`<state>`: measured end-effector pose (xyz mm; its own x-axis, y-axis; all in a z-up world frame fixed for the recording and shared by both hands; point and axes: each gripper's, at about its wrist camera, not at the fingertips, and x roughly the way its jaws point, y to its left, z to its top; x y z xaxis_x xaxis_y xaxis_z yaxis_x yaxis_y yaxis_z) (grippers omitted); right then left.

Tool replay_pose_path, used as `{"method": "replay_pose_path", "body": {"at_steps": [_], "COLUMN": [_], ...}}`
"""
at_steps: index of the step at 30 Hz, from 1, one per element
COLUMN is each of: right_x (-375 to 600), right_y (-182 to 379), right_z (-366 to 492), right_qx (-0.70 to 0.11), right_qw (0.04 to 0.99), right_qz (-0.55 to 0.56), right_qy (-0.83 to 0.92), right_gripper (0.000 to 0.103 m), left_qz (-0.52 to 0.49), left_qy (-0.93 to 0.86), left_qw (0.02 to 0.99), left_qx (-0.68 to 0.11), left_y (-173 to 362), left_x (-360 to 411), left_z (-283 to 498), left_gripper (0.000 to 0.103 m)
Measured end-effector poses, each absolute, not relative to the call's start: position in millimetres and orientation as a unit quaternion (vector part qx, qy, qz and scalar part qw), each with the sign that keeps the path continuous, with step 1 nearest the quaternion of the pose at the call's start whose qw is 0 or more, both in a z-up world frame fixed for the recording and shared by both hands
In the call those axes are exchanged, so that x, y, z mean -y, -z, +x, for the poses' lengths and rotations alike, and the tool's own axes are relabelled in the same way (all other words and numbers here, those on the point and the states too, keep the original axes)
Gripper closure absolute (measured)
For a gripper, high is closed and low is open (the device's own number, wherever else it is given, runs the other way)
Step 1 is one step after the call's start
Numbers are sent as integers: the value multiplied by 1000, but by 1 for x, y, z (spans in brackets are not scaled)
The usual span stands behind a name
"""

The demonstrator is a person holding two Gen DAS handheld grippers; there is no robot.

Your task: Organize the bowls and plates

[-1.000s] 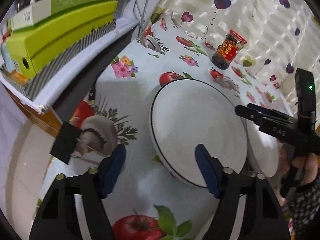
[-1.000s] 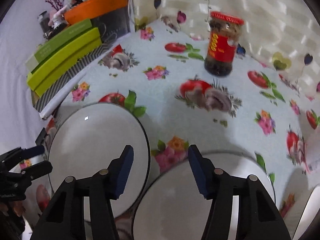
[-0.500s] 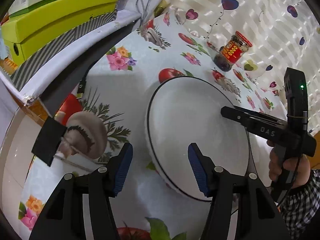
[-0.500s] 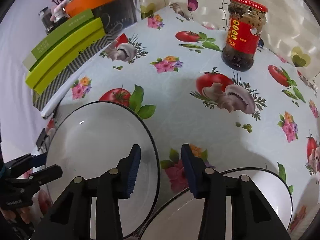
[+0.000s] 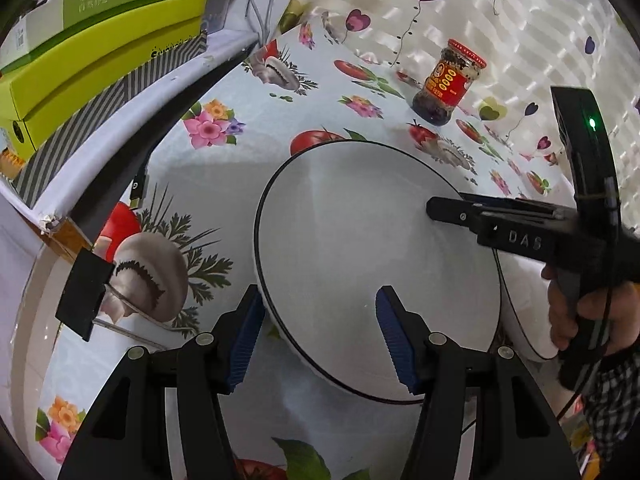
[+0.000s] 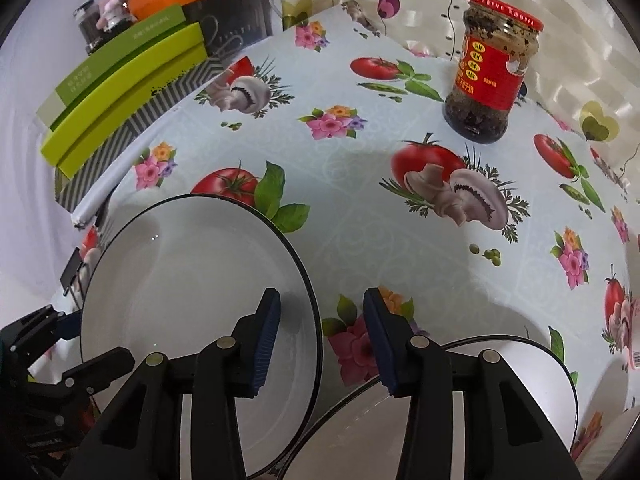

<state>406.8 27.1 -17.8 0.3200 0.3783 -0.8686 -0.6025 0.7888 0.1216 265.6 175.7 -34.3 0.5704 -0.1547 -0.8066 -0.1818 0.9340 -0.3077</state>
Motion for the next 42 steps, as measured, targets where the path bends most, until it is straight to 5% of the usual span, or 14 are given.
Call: {"method": "replay_pose_path", "body": {"at_steps": [1, 42], "right_x": [-29, -29], "right_y": [17, 21], "right_z": [404, 352], "right_qx": [-492, -529], "right_qw": [802, 761], "right_qz": [-112, -48], "right_qy": [-320, -372], "right_gripper": [84, 81], "left_qz": [-184, -217], "left_qy": [-10, -62], "left_qw": [867, 854], "left_qx": [-464, -469], "left_y": [34, 35], "left_x": [-176, -195], "left_z": [266, 220], "left_gripper": [44, 45]}}
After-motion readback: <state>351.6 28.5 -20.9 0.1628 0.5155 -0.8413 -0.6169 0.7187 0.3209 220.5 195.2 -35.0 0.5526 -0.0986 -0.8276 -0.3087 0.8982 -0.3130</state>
